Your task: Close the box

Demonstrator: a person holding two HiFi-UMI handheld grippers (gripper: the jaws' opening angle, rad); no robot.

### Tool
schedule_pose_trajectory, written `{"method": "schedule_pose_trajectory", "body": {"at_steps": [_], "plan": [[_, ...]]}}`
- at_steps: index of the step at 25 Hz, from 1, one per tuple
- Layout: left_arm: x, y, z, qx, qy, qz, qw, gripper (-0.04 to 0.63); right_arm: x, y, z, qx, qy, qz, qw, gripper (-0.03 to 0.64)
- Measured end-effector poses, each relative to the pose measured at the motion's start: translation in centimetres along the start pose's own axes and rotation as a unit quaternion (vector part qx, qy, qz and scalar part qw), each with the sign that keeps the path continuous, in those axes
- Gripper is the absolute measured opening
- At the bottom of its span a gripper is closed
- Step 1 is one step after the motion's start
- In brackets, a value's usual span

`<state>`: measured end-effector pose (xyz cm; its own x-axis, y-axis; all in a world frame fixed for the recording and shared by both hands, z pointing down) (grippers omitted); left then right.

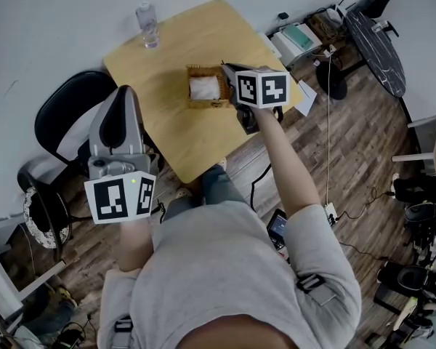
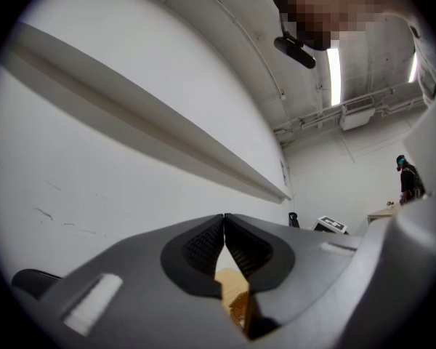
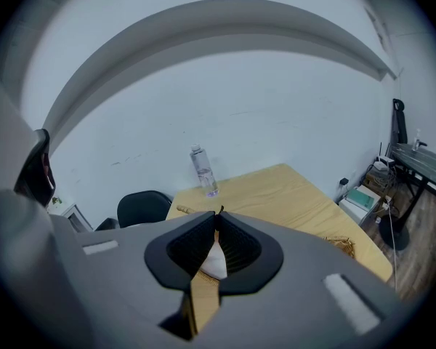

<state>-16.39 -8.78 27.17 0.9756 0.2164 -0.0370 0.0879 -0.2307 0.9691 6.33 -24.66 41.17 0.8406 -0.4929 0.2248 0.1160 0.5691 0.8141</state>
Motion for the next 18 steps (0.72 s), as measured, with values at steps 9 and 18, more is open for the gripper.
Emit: {"method": "schedule_pose_trajectory", "body": {"at_steps": [9, 18], "plan": [[0.1, 0.2, -1.6, -0.008, 0.004, 0.003, 1.0000, 0.058, -0.6, 2.8, -0.3, -0.001, 0.007, 0.007, 1.000, 0.021], [-0.1, 0.9, -2.4, -0.018, 0.008, 0.001, 0.9998, 0.058, -0.6, 5.4, -0.2, -0.006, 0.016, 0.015, 1.000, 0.021]]}}
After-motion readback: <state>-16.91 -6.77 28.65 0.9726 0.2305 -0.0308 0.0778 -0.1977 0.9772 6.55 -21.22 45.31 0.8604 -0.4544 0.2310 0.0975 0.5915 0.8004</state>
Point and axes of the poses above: the fingertips, and each gripper's own axes: z forward along the fingers, x to its right, y out of its underside, the point moved 4 cm from there along -z, backward along the fingers, and after that the axes turned 1 degree about x, right-handed, at the moved point
